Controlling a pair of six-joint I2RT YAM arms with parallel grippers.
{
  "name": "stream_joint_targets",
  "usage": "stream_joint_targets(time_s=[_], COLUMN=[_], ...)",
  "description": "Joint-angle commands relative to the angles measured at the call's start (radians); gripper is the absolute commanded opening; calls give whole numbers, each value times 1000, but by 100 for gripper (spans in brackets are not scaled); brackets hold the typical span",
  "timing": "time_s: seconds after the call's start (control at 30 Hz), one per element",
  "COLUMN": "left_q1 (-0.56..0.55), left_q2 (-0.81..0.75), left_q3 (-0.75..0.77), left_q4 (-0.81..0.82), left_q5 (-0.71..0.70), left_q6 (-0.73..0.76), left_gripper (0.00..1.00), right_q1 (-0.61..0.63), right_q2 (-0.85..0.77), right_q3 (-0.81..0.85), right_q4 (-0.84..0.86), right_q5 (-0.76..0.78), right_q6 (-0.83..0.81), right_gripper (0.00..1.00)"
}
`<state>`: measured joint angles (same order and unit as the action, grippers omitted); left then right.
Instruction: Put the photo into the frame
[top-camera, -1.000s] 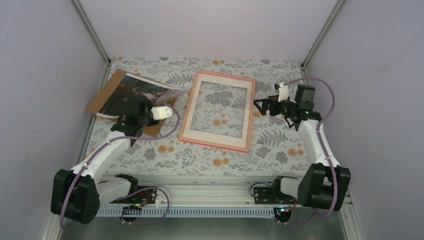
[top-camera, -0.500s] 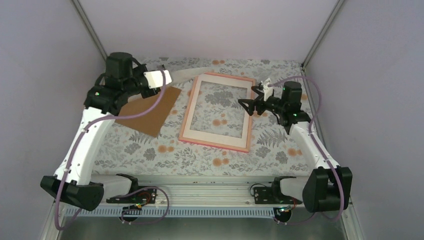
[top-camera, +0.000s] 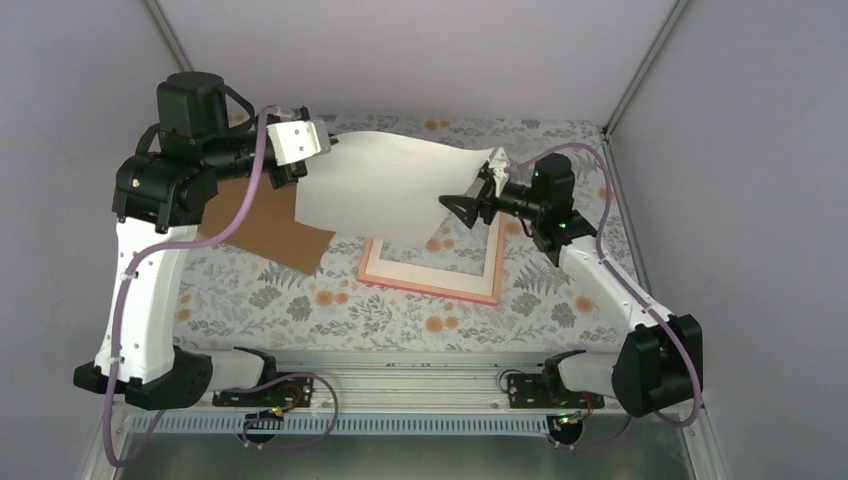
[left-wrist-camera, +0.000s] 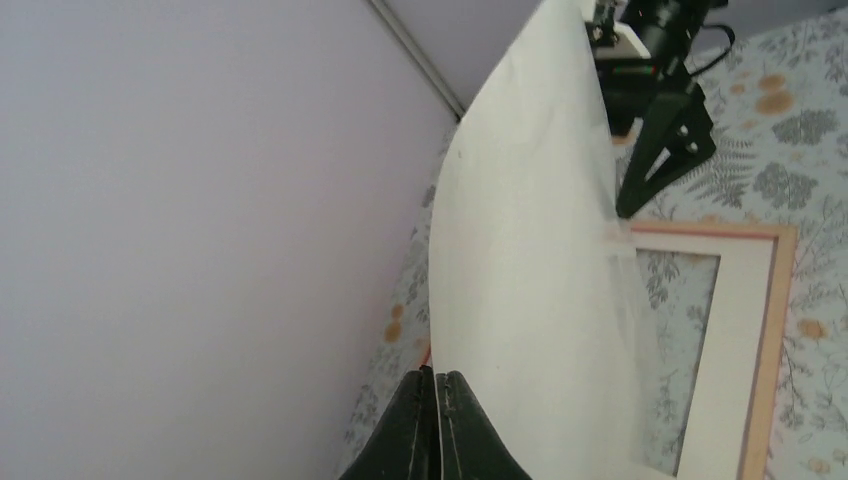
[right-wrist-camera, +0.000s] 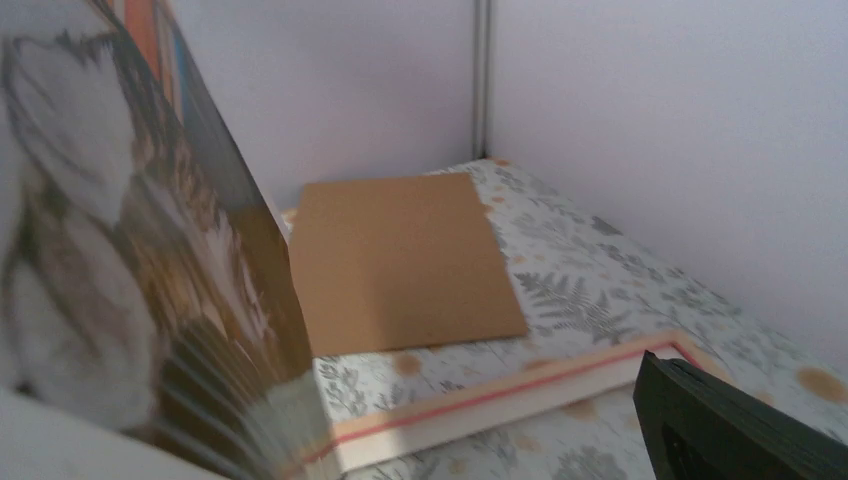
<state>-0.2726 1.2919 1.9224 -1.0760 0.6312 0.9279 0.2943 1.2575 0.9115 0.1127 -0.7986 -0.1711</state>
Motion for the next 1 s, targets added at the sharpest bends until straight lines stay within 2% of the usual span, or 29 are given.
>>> stream_joint_targets(time_s=[0.0,0.03,0.27,0.33,0.63,0.77,0.97], left_q1=[0,1,1,1,2,1,0], left_q2=[32,39,25,21,99,161,273], left_q3=[75,82,12,-19,-52,-111,-169], left_q4=[-21,-20,33,62,74,99,191], left_q5=[63,64,71,47,38,27,24], left_q6=[-102,-124,-255,-293,-416,-487,-531], left_gripper=[2,2,2,2,2,2,2], right_q1=[58,74,131,134,135,132,92], right_q2=[-6,-19,-141,-166,-291,-337,-287], right_q3=[51,46,-26,-27,-75,-113,-100], right_q4=[41,23,-65,-107,-282,-367,-475], right_q5=[-66,-72,-53,-48,-87,-53,-29], right_q6=[72,81,132,151,291,380,455], right_gripper=[95,89,17,4,3,3,3])
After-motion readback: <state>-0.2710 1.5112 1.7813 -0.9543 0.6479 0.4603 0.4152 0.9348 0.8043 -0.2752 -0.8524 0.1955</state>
